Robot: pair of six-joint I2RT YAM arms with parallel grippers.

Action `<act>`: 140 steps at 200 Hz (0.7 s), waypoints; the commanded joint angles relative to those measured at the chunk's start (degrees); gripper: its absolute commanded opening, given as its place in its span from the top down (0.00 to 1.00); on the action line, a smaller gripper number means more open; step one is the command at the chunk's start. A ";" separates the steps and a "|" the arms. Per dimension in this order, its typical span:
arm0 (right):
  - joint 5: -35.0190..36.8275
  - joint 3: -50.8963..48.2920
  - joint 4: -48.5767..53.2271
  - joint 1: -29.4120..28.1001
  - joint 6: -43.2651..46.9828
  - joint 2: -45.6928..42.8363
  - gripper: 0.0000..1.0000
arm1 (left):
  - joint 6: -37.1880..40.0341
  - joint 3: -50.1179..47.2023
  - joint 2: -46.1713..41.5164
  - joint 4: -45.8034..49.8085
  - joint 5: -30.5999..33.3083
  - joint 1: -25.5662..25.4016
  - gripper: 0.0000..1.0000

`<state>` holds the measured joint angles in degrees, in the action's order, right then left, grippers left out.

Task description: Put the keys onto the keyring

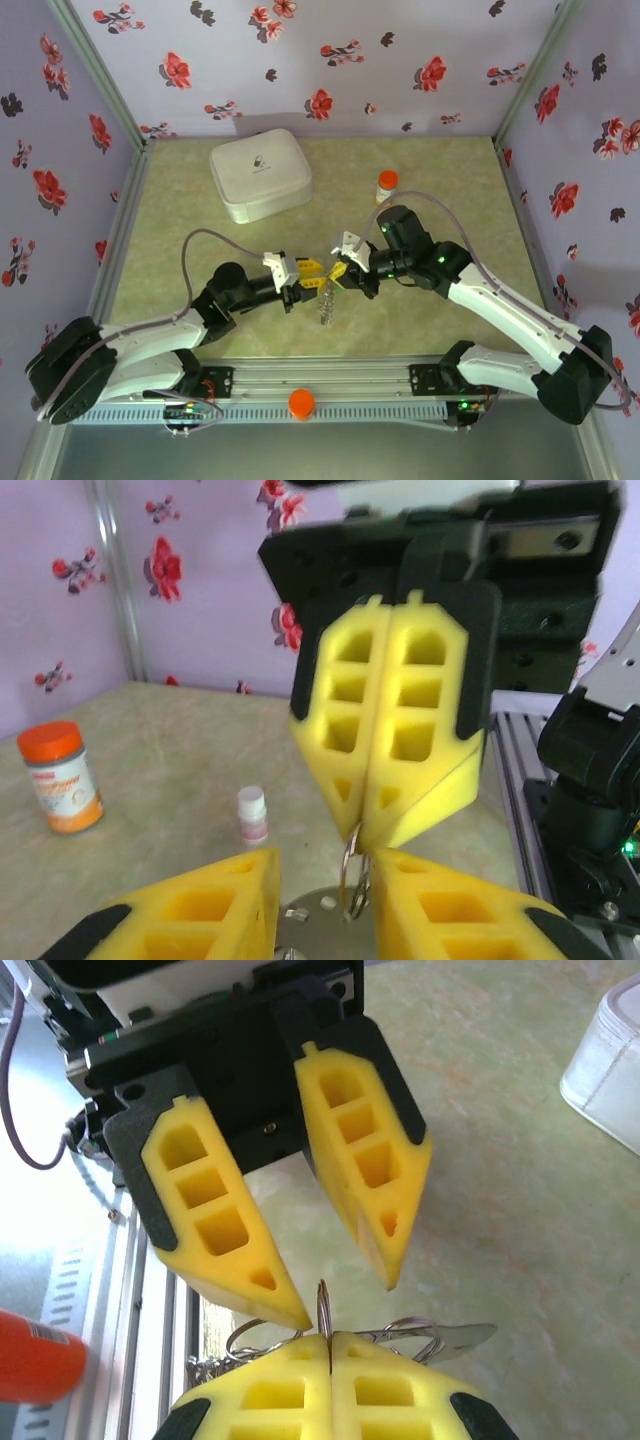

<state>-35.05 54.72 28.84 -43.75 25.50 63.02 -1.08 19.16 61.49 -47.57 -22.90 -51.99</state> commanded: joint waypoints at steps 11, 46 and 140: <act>11.23 8.74 11.10 -3.74 9.15 2.45 1.00 | 7.21 6.39 -5.30 23.79 3.18 -0.22 0.73; 17.45 13.96 15.75 -7.27 12.92 6.51 1.00 | 9.97 10.34 -4.49 30.47 1.58 -0.20 0.77; -1.05 0.92 -6.14 1.06 -4.45 -2.67 0.68 | 1.69 1.74 0.76 -1.02 -0.78 -0.14 1.00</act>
<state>-25.41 62.28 35.68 -44.88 30.35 65.82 6.81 26.46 59.33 -26.96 -23.22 -52.12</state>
